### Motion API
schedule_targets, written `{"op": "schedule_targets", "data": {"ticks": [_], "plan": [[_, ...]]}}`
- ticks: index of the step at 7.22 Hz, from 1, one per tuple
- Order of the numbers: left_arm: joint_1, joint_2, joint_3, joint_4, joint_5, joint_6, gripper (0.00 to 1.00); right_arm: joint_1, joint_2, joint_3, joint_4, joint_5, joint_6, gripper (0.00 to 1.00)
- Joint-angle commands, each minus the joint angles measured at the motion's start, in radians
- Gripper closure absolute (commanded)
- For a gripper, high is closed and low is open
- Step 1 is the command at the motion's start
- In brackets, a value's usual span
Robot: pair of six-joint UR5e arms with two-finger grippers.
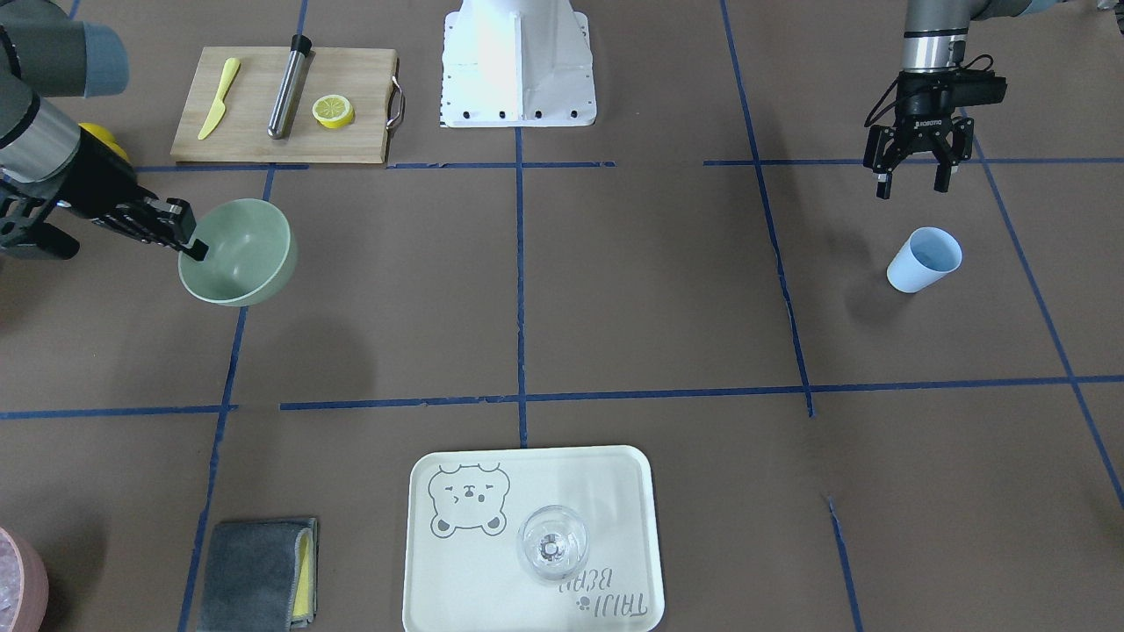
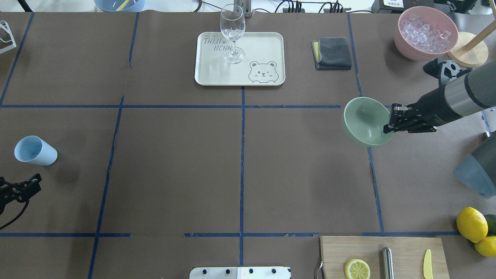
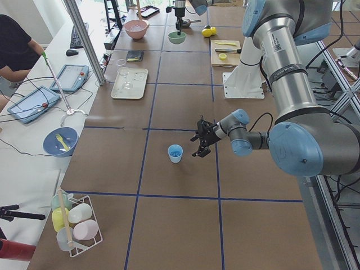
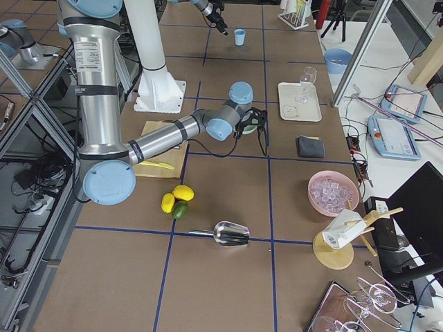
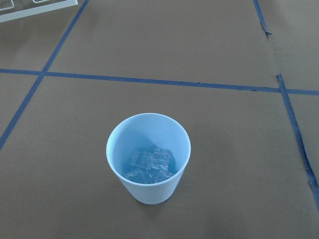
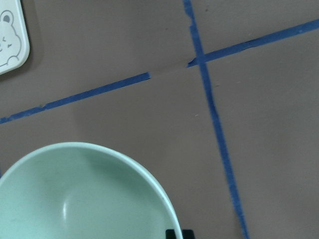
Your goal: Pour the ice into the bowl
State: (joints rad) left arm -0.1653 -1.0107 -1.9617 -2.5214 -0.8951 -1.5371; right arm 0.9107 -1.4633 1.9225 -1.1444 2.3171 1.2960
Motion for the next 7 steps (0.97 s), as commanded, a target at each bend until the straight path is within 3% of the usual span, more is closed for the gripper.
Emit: {"op": "schedule_targets", "data": {"ticks": [1, 3, 4, 7], "plan": [[0.017, -0.067, 0.099, -0.037, 0.132, -0.002, 0.00, -0.091, 0.182, 0.004, -0.160, -0.027, 0.092, 1.00], [0.017, -0.147, 0.185, -0.042, 0.162, 0.000, 0.00, -0.162, 0.327, -0.006, -0.294, -0.080, 0.130, 1.00], [0.017, -0.149, 0.198, -0.048, 0.215, 0.000, 0.00, -0.200, 0.362, -0.011, -0.302, -0.123, 0.140, 1.00], [0.017, -0.169, 0.289, -0.132, 0.225, 0.000, 0.01, -0.255, 0.425, -0.057, -0.302, -0.178, 0.179, 1.00]]}}
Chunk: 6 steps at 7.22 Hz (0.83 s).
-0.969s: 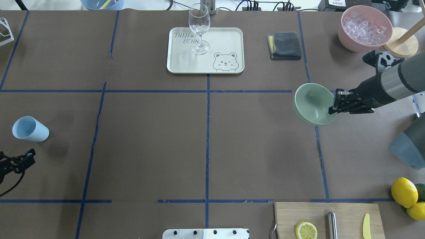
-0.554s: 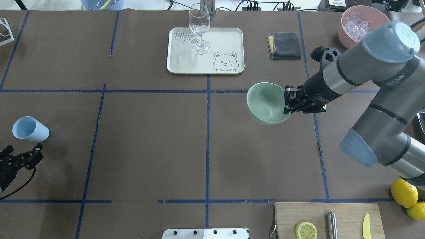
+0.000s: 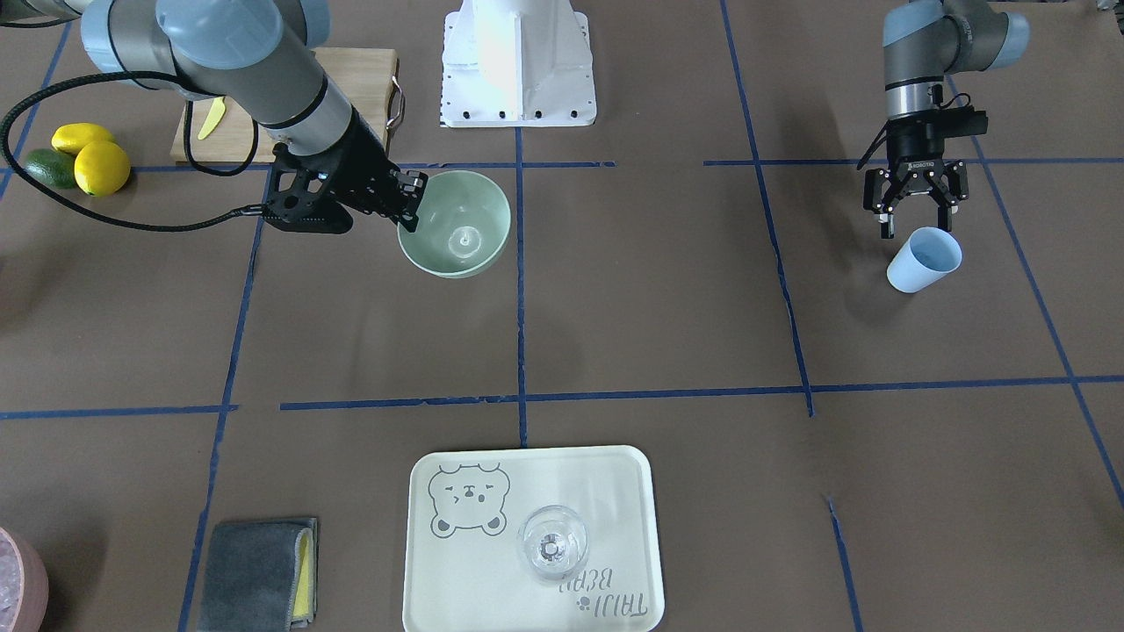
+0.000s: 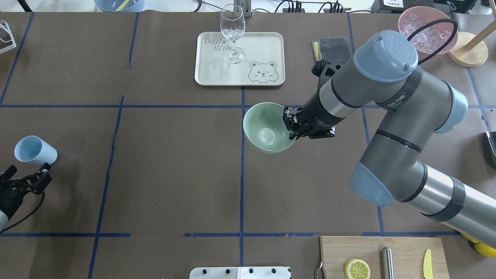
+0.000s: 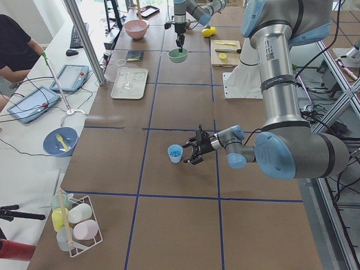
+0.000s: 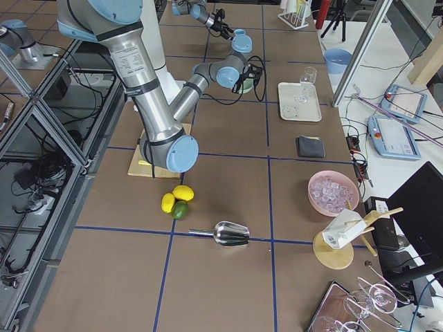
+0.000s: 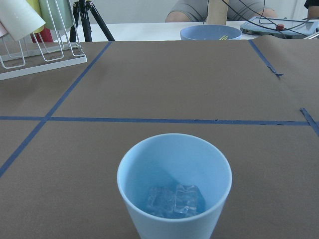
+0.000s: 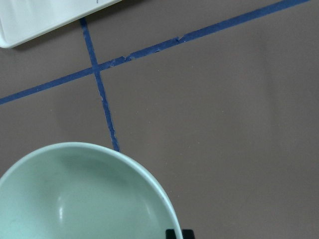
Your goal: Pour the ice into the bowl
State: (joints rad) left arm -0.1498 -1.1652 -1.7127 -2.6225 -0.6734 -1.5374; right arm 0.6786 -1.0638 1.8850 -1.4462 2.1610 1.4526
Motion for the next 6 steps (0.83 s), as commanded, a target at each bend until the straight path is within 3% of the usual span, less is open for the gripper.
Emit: {"op": "schedule_targets", "data": {"ticks": [1, 6], "plan": [[0.001, -0.048, 0.074, -0.037, 0.003, 0.000, 0.01, -0.049, 0.034, -0.020, 0.000, -0.052, 0.037, 1.00], [-0.080, -0.065, 0.094, -0.039, 0.005, 0.026, 0.03, -0.151, 0.082, -0.047, 0.000, -0.156, 0.086, 1.00]]}}
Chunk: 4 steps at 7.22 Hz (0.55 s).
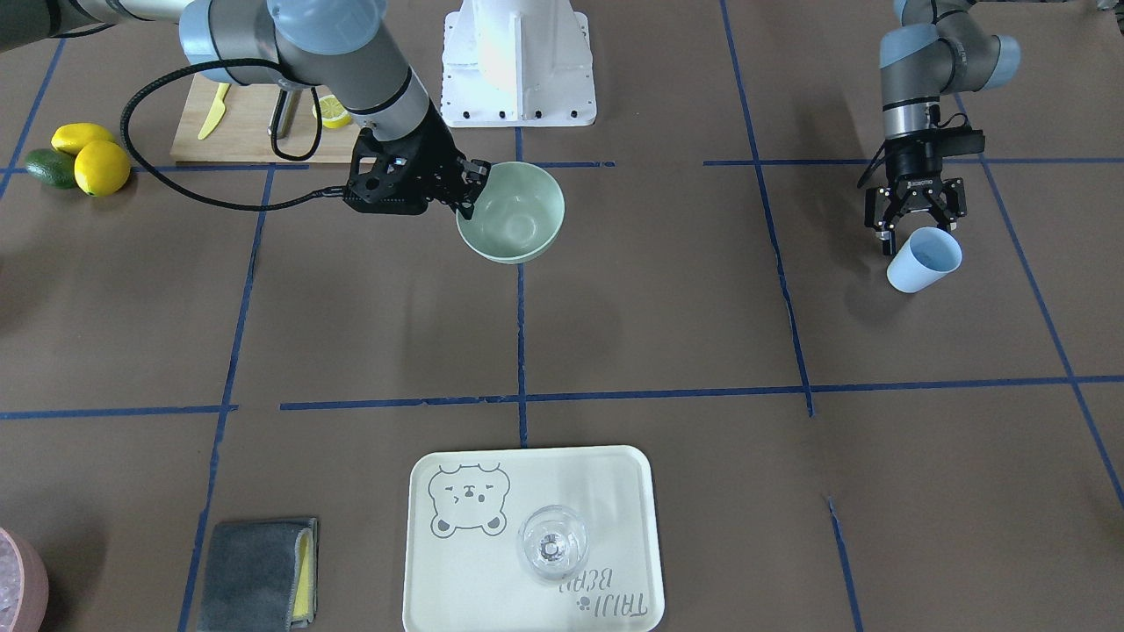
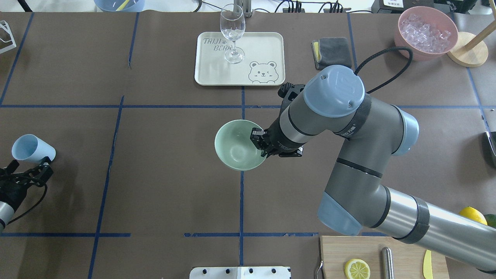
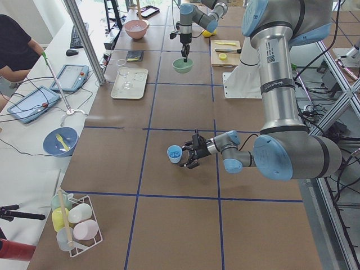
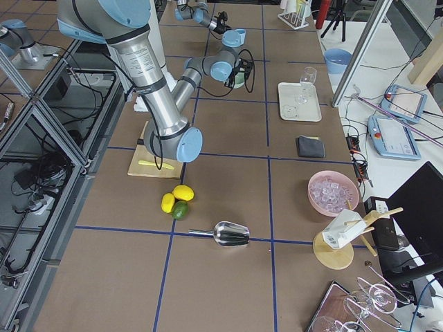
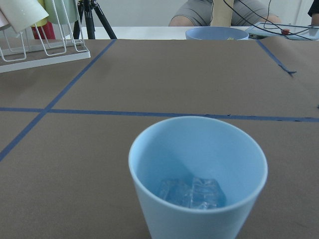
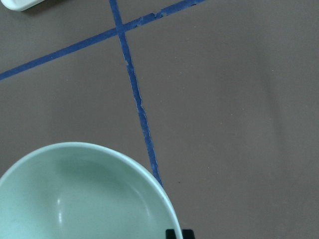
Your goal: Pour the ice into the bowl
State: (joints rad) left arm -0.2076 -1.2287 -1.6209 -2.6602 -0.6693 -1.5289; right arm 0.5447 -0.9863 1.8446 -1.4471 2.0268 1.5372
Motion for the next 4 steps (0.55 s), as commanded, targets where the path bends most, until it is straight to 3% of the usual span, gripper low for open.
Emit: {"op": "schedule_targets", "data": {"ticks": [1, 4], "plan": [[-0.036, -0.027, 0.006, 0.000, 0.001, 0.030, 0.03, -0.025, 0.005, -0.007, 0.001, -0.023, 0.001, 1.00], [-0.067, -0.060, 0.038, -0.009, -0.001, 0.053, 0.03, -0.038, 0.005, -0.007, 0.001, -0.042, 0.001, 1.00]]}}
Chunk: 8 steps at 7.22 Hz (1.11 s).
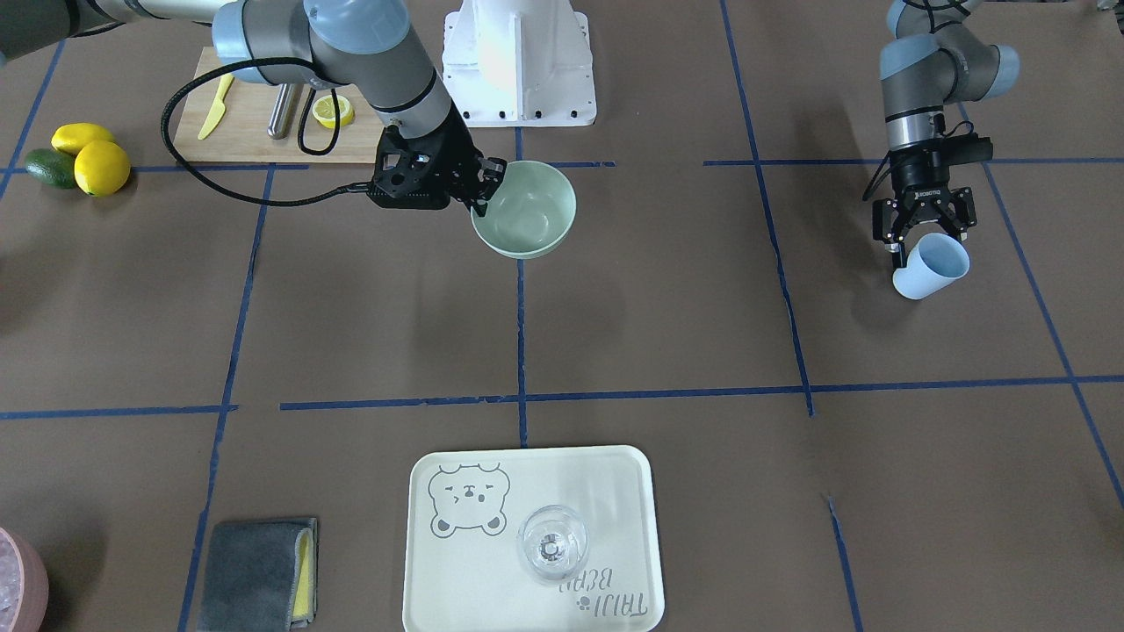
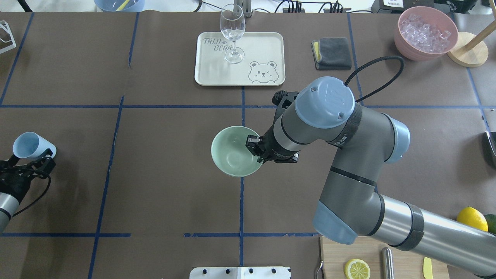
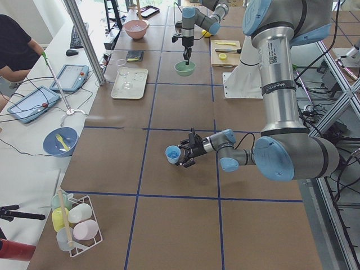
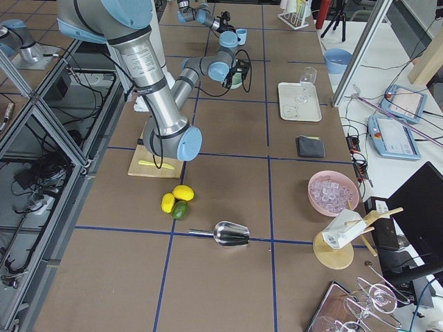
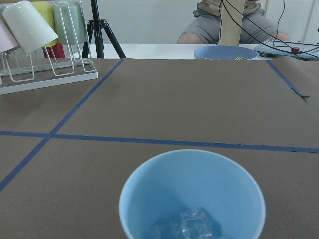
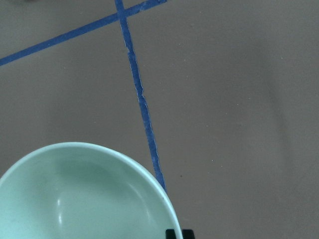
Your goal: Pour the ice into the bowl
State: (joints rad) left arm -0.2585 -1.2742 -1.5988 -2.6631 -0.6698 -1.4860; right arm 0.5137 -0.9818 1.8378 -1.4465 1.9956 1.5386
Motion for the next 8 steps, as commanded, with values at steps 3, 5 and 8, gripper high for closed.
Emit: {"op": "schedule_targets", "data": {"ticks": [3, 5, 8], "plan": [[-0.071, -0.097, 0.086, -0.127, -0.002, 0.154, 0.03, -0.020, 0.012, -0.028, 0.003, -0.024, 0.005, 1.00], [-0.090, -0.106, 0.102, -0.132, -0.007, 0.171, 0.13, -0.043, 0.066, -0.078, 0.005, -0.043, 0.035, 1.00], [-0.154, -0.108, 0.088, -0.232, -0.013, 0.399, 1.00, -0.053, 0.121, -0.129, 0.006, -0.052, 0.046, 1.00]]}}
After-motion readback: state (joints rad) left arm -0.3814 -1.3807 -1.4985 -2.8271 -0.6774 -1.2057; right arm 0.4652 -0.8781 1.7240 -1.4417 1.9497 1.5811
